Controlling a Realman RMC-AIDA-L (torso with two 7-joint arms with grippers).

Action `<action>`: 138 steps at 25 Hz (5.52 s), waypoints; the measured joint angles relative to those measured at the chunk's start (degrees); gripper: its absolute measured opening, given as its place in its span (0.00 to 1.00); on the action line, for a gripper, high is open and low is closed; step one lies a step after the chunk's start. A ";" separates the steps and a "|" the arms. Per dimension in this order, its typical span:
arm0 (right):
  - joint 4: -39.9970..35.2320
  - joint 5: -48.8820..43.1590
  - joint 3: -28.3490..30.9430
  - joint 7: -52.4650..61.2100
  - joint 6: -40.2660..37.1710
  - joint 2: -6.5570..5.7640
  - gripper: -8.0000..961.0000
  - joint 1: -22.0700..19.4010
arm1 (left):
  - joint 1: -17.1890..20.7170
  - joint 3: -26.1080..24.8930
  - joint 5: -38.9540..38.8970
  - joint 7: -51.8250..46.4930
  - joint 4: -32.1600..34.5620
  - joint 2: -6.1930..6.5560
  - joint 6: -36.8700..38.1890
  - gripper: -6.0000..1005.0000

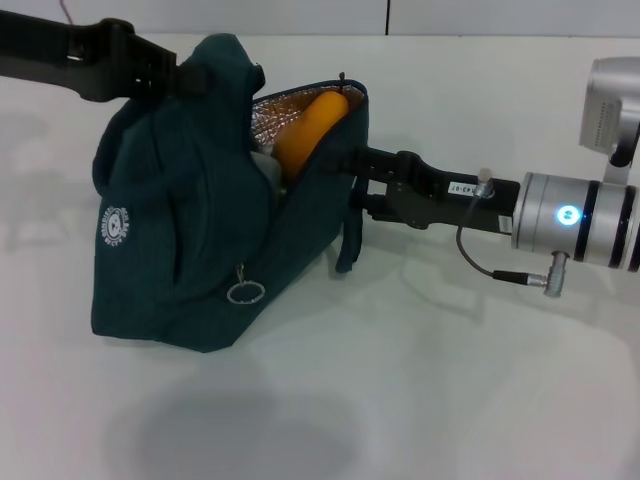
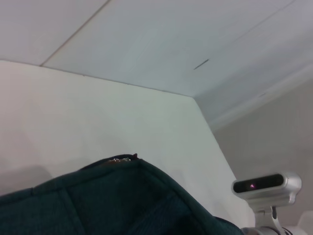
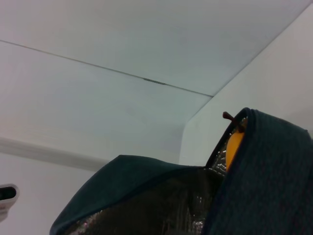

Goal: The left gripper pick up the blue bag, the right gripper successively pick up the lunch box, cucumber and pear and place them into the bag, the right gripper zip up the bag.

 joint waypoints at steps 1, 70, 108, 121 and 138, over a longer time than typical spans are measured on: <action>0.05 -0.11 0.00 -0.06 0.07 0.00 0.89 0.00 | -0.08 0.00 0.00 0.21 -0.48 0.01 0.00 0.05; -21.28 -24.20 24.84 -30.18 -19.43 -3.14 0.07 -17.15 | 3.64 0.08 -5.70 7.65 -10.25 -6.97 -6.33 0.05; -10.57 -25.76 39.15 -40.37 -28.71 -2.33 0.66 -19.74 | 4.11 0.17 -5.45 9.84 -12.13 -7.77 -8.09 0.05; -10.37 -27.75 41.28 -54.56 -43.91 -2.09 0.92 -26.51 | 4.20 0.62 -5.46 9.76 -12.18 -7.95 -6.66 0.05; 1.44 -32.69 24.80 -73.95 -34.47 -0.81 0.92 -26.12 | 4.15 0.88 -5.45 9.79 -12.22 -8.03 -6.60 0.05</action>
